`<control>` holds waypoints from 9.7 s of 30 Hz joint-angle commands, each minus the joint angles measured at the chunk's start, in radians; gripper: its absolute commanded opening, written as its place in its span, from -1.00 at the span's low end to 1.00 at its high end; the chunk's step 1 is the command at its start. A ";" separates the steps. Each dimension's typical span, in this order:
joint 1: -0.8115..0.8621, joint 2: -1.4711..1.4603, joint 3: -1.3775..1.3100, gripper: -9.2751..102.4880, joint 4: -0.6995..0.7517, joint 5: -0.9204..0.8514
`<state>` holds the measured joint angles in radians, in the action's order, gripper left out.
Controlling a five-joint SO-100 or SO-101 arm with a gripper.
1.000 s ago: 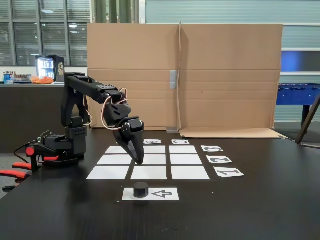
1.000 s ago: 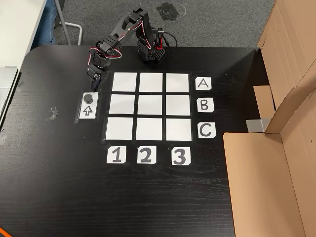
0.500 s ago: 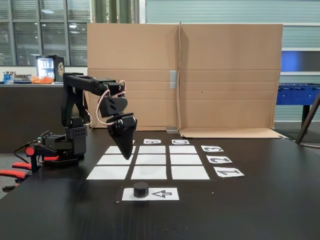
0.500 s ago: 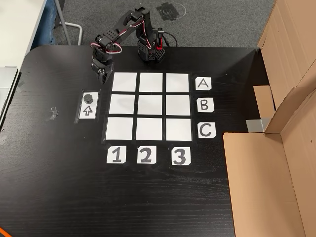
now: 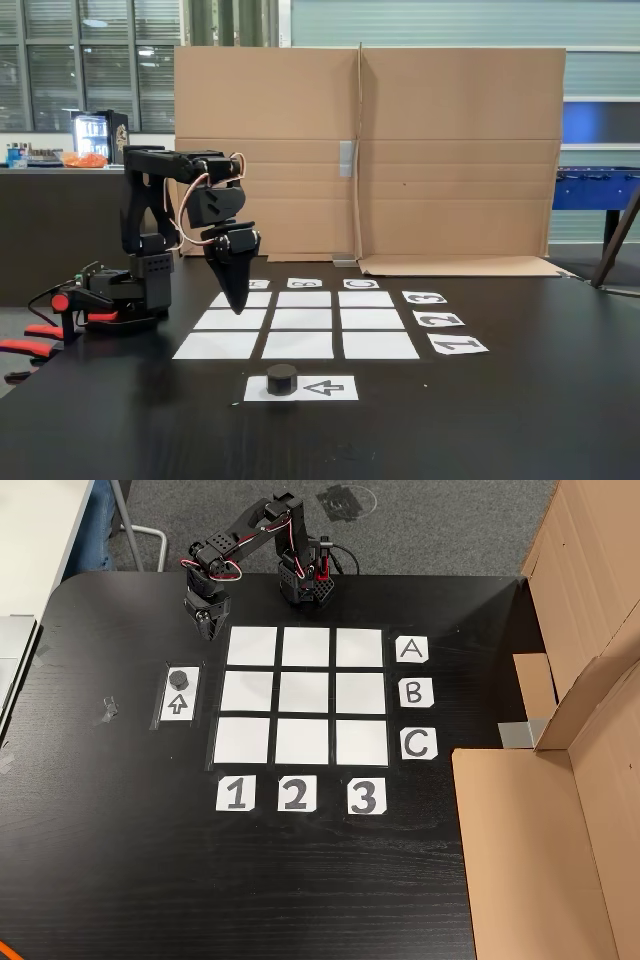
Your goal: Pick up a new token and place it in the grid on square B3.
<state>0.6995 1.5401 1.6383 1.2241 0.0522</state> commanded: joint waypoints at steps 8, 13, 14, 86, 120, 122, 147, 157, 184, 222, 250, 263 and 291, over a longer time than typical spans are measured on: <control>0.008 -0.061 -0.132 -0.75 0.084 0.035; 0.020 -0.063 -0.132 -0.64 0.089 0.054; 0.020 -0.063 -0.132 -0.63 0.091 0.052; 0.044 -0.801 -1.078 -0.15 0.405 0.005; 0.041 -0.977 -1.304 -0.14 0.491 -0.008; 0.043 -0.989 -1.312 -0.14 0.491 -0.008; 0.029 -1.097 -1.390 -0.68 0.491 -0.005; 0.028 -1.097 -1.391 -0.83 0.492 -0.038; 0.021 -1.035 -1.345 -0.29 0.515 -0.081; -0.074 -0.960 -1.238 0.10 0.517 -0.049; -0.097 -1.057 -1.243 -0.72 0.514 -0.052; -0.067 -0.923 -1.236 -0.78 0.517 -0.089; -0.166 -0.305 -0.703 -0.79 0.514 -0.094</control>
<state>0.5967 1.1674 0.9112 1.7441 -0.0522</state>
